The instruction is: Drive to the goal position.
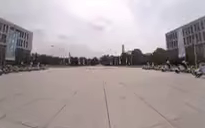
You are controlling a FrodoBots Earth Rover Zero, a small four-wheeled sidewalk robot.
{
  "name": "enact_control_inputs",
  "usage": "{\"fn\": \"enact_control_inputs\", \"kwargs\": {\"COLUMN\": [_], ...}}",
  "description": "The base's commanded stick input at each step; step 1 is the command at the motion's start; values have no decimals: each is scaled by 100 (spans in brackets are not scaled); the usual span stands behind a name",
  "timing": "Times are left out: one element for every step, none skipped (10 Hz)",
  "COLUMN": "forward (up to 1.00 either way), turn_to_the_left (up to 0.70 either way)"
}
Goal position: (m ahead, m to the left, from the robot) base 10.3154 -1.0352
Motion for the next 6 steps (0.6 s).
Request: {"fn": "enact_control_inputs", "kwargs": {"forward": [70,70,70,70,70,70], "turn_to_the_left": [1,1,1,1,1,1]}}
